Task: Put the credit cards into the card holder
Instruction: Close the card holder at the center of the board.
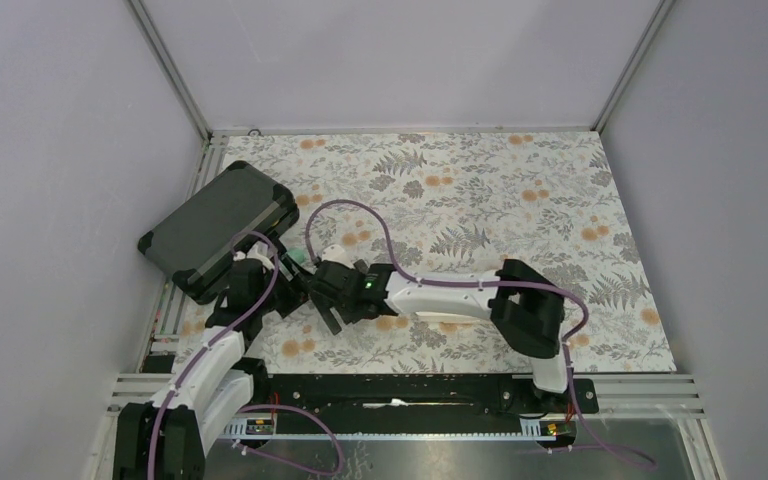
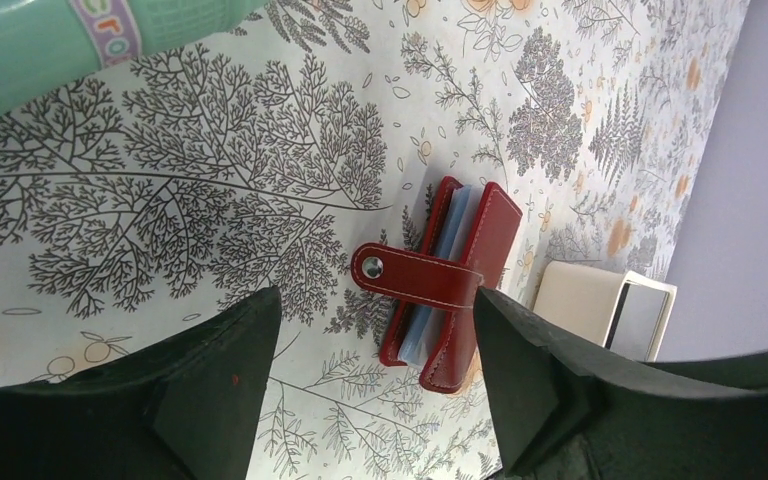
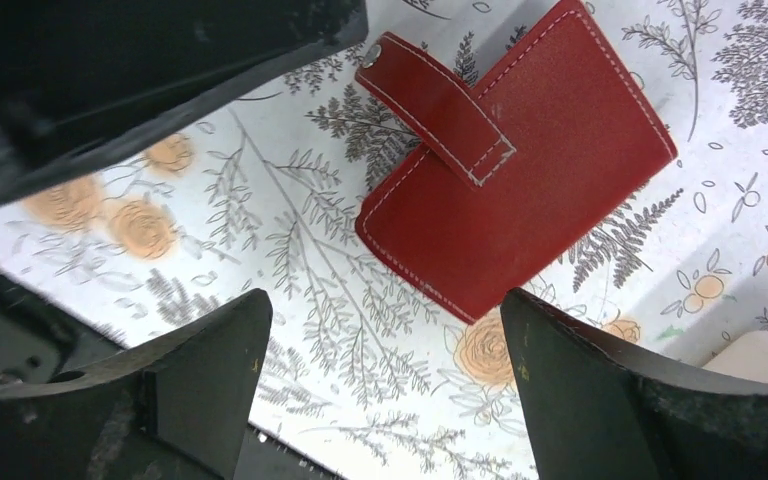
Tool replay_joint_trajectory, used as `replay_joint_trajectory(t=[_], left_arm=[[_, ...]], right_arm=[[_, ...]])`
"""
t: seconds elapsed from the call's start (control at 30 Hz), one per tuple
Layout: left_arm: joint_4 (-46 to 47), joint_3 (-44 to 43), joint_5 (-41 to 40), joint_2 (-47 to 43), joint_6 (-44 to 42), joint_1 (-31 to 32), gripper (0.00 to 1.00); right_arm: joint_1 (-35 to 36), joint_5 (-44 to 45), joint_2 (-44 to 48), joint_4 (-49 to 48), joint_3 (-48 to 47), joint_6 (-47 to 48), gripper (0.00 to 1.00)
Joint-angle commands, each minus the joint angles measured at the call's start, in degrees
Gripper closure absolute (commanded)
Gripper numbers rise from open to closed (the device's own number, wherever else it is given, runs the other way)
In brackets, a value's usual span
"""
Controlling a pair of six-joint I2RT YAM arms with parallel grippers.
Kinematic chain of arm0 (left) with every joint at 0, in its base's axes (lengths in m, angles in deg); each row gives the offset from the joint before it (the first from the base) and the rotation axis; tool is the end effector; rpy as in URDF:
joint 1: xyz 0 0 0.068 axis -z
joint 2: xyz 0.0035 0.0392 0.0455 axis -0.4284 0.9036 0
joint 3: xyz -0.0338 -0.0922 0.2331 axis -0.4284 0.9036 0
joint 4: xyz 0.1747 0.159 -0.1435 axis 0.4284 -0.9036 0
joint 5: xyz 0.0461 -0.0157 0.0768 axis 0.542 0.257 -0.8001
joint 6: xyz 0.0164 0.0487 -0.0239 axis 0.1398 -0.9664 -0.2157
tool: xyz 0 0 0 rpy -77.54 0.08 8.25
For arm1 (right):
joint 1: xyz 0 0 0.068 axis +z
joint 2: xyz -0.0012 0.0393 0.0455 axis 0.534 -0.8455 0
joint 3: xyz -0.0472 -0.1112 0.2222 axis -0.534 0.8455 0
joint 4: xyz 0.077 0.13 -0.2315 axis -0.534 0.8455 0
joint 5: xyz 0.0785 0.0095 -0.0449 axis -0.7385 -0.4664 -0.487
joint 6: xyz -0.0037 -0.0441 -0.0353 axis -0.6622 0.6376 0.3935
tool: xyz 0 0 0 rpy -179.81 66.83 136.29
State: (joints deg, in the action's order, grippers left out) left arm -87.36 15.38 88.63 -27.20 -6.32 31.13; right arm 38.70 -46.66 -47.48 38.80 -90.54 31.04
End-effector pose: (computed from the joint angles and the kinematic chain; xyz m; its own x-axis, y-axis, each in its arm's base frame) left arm 0.1863 -0.0322 0.1250 -0.6785 -0.6415 -0.3579 -0.2310 0.6488 -0.7251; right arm 0.1524 0.4072 0.1661 -0.6294 -0.4954 -0.5987 -0.6395 0.7679 0.0368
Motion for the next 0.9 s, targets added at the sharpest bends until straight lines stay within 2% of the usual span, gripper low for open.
replay_joint_trajectory(t=[0.0, 0.1, 0.27, 0.4, 0.53, 0.73, 0.87], left_arm=[[1.09, -4.44, 1.08, 2.18, -3.29, 0.83, 0.27], [1.17, -6.00, -0.41, 2.89, -4.14, 2.80, 0.26], [1.07, -8.67, -5.55, 5.36, -5.65, 9.08, 0.27], [1.04, -11.20, -9.73, 9.86, -6.70, 13.27, 0.34], [3.38, -12.19, -9.90, 13.93, -6.64, 15.34, 0.40], [4.88, -13.82, -11.26, 19.49, -7.04, 18.80, 0.45], [5.55, -13.54, -11.89, 21.81, -6.96, 19.37, 0.53]], right_arm=[[-1.86, -5.52, 8.27, -0.99, 2.01, -1.14, 0.08], [-4.22, -7.33, 12.62, -1.05, 4.83, -3.03, 0.09], [-12.08, -15.56, 17.07, -7.32, 13.72, -7.36, 0.23], [-17.69, -23.20, 16.43, -13.66, 18.32, -10.87, 0.33], [-20.39, -26.52, 13.47, -18.02, 19.37, -13.20, 0.41], [-21.32, -25.24, 9.27, -19.36, 18.95, -14.30, 0.43], [-21.32, -24.88, 6.54, -19.37, 18.79, -14.72, 0.45]])
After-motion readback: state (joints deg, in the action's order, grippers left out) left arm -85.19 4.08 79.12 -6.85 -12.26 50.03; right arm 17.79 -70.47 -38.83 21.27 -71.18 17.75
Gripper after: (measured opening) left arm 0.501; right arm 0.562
